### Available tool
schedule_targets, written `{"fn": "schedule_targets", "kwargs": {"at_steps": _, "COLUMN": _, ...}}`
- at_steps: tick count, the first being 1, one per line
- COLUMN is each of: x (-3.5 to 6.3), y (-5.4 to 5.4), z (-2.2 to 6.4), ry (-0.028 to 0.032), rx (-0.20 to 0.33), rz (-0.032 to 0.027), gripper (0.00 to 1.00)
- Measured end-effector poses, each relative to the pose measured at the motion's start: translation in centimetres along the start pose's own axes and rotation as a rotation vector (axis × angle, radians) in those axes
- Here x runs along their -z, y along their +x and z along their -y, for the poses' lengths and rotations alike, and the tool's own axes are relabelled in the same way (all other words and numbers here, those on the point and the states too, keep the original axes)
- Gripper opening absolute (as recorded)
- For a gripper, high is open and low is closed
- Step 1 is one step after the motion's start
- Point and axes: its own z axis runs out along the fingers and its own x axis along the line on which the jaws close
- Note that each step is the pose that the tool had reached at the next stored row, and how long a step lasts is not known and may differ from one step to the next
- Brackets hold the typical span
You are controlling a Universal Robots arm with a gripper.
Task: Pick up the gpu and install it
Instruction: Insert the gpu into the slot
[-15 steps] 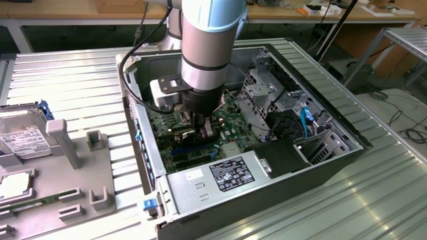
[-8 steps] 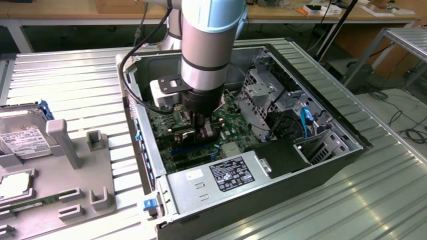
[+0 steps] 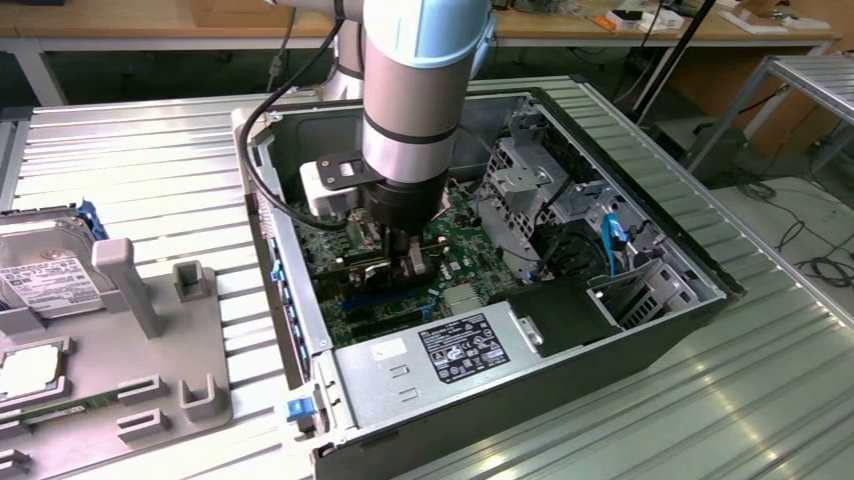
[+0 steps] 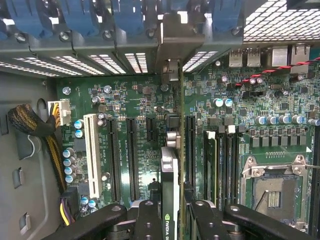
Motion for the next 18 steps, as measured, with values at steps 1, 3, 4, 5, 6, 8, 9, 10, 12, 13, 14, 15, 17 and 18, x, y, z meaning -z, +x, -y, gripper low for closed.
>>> {"fn": "schedule_targets", "kwargs": {"at_steps": 1, "x": 0.06, "y": -0.01, "z": 0.04, "ry": -0.0016, "rx": 0.0, "rz": -0.0003, "gripper": 0.27}}
{"fn": "schedule_targets", "kwargs": {"at_steps": 3, "x": 0.28, "y": -0.03, "z": 0.15, "ry": -0.0069, "rx": 0.0, "rz": -0.0055, "gripper": 0.27}}
{"fn": "schedule_targets", "kwargs": {"at_steps": 4, "x": 0.37, "y": -0.02, "z": 0.18, "ry": -0.009, "rx": 0.0, "rz": -0.0095, "gripper": 0.27}}
{"fn": "schedule_targets", "kwargs": {"at_steps": 5, "x": 0.39, "y": -0.02, "z": 0.2, "ry": -0.0109, "rx": 0.001, "rz": -0.0141, "gripper": 0.27}}
{"fn": "schedule_targets", "kwargs": {"at_steps": 6, "x": 0.38, "y": -0.02, "z": 0.22, "ry": -0.0115, "rx": 0.001, "rz": -0.0165, "gripper": 0.27}}
{"fn": "schedule_targets", "kwargs": {"at_steps": 8, "x": 0.37, "y": -0.01, "z": 0.24, "ry": -0.0117, "rx": 0.002, "rz": -0.0247, "gripper": 0.27}}
{"fn": "schedule_targets", "kwargs": {"at_steps": 9, "x": 0.36, "y": -0.02, "z": 0.24, "ry": -0.0118, "rx": 0.002, "rz": -0.0249, "gripper": 0.27}}
{"fn": "schedule_targets", "kwargs": {"at_steps": 10, "x": 0.34, "y": -0.14, "z": 0.23, "ry": -0.0118, "rx": 0.003, "rz": -0.0249, "gripper": 0.27}}
{"fn": "schedule_targets", "kwargs": {"at_steps": 12, "x": 0.34, "y": -0.28, "z": 0.23, "ry": -0.012, "rx": 0.01, "rz": -0.0247, "gripper": 0.27}}
{"fn": "schedule_targets", "kwargs": {"at_steps": 13, "x": 0.33, "y": -0.29, "z": 0.23, "ry": -0.0119, "rx": 0.011, "rz": -0.0245, "gripper": 0.27}}
{"fn": "schedule_targets", "kwargs": {"at_steps": 14, "x": 0.33, "y": -0.31, "z": 0.23, "ry": -0.0118, "rx": 0.013, "rz": -0.0238, "gripper": 0.27}}
{"fn": "schedule_targets", "kwargs": {"at_steps": 15, "x": 0.33, "y": -0.33, "z": 0.23, "ry": -0.0119, "rx": 0.016, "rz": -0.023, "gripper": 0.27}}
{"fn": "schedule_targets", "kwargs": {"at_steps": 17, "x": 0.33, "y": -0.34, "z": 0.23, "ry": -0.012, "rx": 0.017, "rz": -0.0221, "gripper": 0.27}}
{"fn": "schedule_targets", "kwargs": {"at_steps": 18, "x": 0.32, "y": -0.36, "z": 0.22, "ry": -0.012, "rx": 0.017, "rz": -0.0217, "gripper": 0.27}}
